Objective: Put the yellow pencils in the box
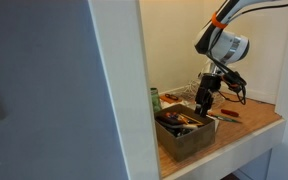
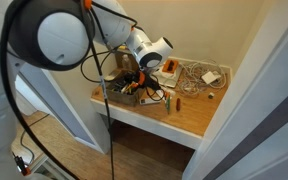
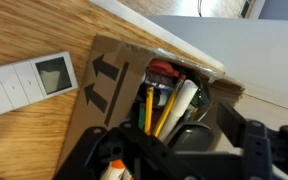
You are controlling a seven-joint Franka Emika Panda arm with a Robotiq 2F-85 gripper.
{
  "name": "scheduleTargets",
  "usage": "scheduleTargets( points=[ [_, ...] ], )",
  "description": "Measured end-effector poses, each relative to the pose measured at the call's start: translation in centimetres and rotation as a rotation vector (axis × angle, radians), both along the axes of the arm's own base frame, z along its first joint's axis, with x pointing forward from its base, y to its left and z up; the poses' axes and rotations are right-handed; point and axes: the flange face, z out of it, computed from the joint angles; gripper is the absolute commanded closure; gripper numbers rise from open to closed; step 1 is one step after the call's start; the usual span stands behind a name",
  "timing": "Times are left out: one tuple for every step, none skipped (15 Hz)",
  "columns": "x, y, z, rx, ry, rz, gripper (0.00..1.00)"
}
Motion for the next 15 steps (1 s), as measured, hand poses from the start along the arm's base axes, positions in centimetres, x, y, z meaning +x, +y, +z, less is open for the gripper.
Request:
scheduleTargets(
  points=[
    [0.0, 0.1, 0.7, -0.008, -0.008, 0.010, 0.00],
    [0.0, 0.1, 1.6, -0.020, -0.017, 0.026, 0.00],
    [0.0, 0.0, 2.8, -0.037, -0.029, 0.045, 0.00],
    [0.0, -0.1, 4.2, -0.061, -0.041, 0.066, 0.00],
    [-0.2, -0.3, 5.8, -0.095, -0.053, 0.088, 0.00],
    [-0.4, -0.7, 7.4, -0.134, -0.063, 0.102, 0.00],
    [-0.6, -1.0, 8.9, -0.173, -0.072, 0.116, 0.00],
    [-0.9, -1.5, 10.4, -0.213, -0.080, 0.126, 0.00],
    [-1.3, -2.0, 11.9, -0.258, -0.086, 0.128, 0.00],
    [-1.6, -2.5, 13.2, -0.306, -0.090, 0.123, 0.00],
    [-1.9, -3.1, 14.3, -0.353, -0.094, 0.114, 0.00],
    [-2.2, -3.6, 15.3, -0.403, -0.094, 0.101, 0.00],
    [-2.5, -4.1, 16.1, -0.449, -0.093, 0.088, 0.00],
    [-2.9, -4.5, 16.8, -0.490, -0.090, 0.074, 0.00],
    [-3.2, -4.9, 17.2, -0.525, -0.086, 0.062, 0.00]
  ],
)
